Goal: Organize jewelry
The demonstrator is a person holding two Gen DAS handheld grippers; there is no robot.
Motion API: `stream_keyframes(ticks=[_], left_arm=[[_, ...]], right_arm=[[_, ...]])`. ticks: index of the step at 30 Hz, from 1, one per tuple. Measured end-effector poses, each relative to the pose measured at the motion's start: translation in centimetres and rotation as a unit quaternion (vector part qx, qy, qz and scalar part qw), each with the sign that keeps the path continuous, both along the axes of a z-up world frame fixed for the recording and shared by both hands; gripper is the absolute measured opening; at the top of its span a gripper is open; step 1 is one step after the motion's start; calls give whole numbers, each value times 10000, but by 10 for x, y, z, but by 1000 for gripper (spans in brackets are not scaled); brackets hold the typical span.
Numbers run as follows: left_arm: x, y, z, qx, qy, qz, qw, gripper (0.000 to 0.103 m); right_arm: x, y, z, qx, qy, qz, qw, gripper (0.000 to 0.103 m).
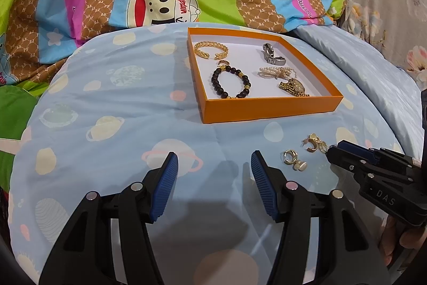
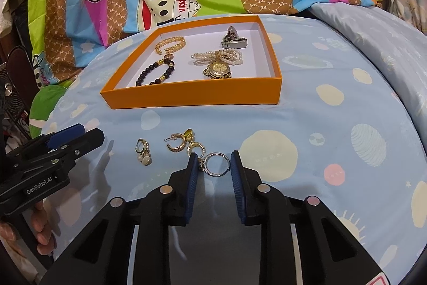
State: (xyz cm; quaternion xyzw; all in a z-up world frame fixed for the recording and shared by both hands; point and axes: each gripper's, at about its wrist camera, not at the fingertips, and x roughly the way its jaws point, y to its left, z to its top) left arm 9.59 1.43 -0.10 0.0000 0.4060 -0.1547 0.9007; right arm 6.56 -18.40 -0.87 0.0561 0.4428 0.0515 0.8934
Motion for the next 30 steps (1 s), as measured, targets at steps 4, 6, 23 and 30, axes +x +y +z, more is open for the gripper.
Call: stream_keyframes(ticks=[4,6,23,30], left_arm=[[-4,-4,0,-69,9,-101,9999,57],[-7,-9,0,-146,40,-190,9997,59],[0,-66,-6,-1,265,-694,9972,58],[1,-71,-7,14,288,-762,9967,48]], right_arm=[[-2,-4,1,82,-60,-41,9999,23],[-4,-8,2,145,-98,-93,9998,23],[-13,-26,7,292,-217,-288,9989,23],[-13,-27,6,335,-190,-279,9989,23]])
